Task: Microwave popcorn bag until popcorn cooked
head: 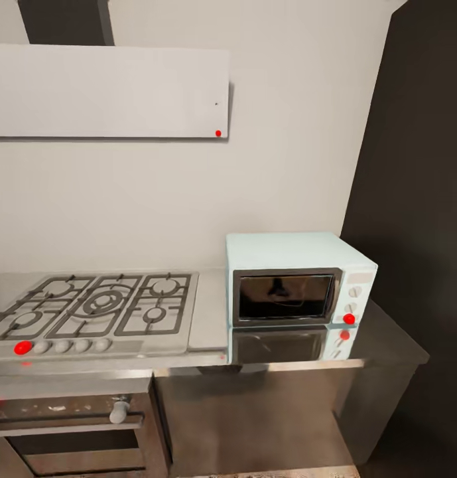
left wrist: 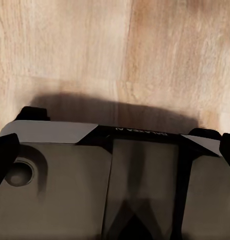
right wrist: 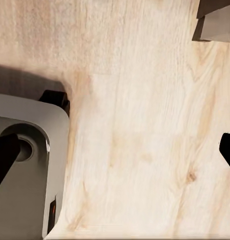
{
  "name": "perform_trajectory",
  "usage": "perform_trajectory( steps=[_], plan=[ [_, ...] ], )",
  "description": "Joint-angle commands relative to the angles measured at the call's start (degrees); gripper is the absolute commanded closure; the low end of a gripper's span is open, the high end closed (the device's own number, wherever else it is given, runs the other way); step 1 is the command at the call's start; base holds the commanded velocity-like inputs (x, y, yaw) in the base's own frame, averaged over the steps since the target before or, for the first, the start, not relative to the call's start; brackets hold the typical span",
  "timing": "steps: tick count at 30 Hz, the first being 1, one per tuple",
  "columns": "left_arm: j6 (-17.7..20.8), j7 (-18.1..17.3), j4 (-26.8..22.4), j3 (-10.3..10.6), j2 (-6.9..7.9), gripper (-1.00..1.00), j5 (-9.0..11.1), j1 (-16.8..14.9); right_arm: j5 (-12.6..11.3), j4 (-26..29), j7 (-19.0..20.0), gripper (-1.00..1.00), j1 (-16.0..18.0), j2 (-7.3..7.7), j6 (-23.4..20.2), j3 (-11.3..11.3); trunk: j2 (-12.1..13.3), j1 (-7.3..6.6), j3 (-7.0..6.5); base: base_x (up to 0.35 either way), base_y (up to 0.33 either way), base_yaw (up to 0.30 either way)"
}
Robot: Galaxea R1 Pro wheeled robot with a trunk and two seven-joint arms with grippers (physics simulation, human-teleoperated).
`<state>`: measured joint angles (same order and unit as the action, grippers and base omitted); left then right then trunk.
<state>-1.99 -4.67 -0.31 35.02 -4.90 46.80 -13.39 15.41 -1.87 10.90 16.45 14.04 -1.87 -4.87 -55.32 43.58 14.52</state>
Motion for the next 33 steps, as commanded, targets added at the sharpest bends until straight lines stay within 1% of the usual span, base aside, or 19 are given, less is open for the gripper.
perform_trajectory(
  steps=[1, 3, 16, 22, 24, 26, 30, 33],
  plan=[
    [-0.21, -0.22, 0.14, 0.45, 0.00, -1.00, 0.76, -0.06, 0.50, -0.06, 0.17, -1.00, 0.07, 0.01, -0.08, -0.49, -0.06, -0.02, 0.07, -0.129, -0.187, 0.000],
    [-0.21, -0.25, 0.14, 0.31, 0.24, -1.00, 1.17, -0.06, 0.58, -0.06, 0.23, -1.00, 0.07, -0.05, -0.09, -0.45, -0.06, -0.02, 0.07, 0.071, -0.263, 0.000],
    [-0.30, -0.25, 0.14, 0.31, 0.24, -1.00, 1.21, -0.06, 0.59, -0.06, 0.37, -1.00, 0.06, -0.06, -0.15, -0.41, -0.06, -0.02, 0.07, 0.124, -0.270, 0.000],
    [-0.34, -0.25, 0.14, 0.30, 0.29, -1.00, 1.28, -0.06, 0.68, -0.06, 0.54, -1.00, 0.04, -0.06, -0.13, -0.40, -0.06, -0.02, 0.07, 0.021, -0.043, 0.000],
    [-0.33, -0.20, 0.14, 0.21, 0.21, -1.00, 1.33, -0.06, 0.99, -0.06, 0.74, -1.00, 0.06, -0.07, -0.08, -0.40, -0.06, -0.02, 0.07, -0.134, -0.002, 0.000],
    [-0.31, -0.17, 0.14, 0.06, 0.18, -1.00, 1.41, -0.06, 1.81, -0.06, 0.87, -1.00, 0.07, -0.14, -0.07, -0.40, -0.06, -0.02, 0.07, -0.249, -0.001, 0.000],
    [-0.30, -0.16, 0.14, -0.03, 0.16, -1.00, 1.45, -0.06, 3.03, -0.06, 0.95, -1.00, 0.07, -1.80, -0.06, -0.47, -0.06, -0.02, 0.07, -0.290, -0.027, 0.000],
    [-0.30, -0.16, 0.14, -0.04, 0.16, -1.00, 1.41, -0.06, 3.19, -0.06, 0.96, -1.00, 0.07, -2.11, -0.06, -0.49, -0.06, -0.02, 0.07, -0.303, -0.087, 0.000]
  ],
)
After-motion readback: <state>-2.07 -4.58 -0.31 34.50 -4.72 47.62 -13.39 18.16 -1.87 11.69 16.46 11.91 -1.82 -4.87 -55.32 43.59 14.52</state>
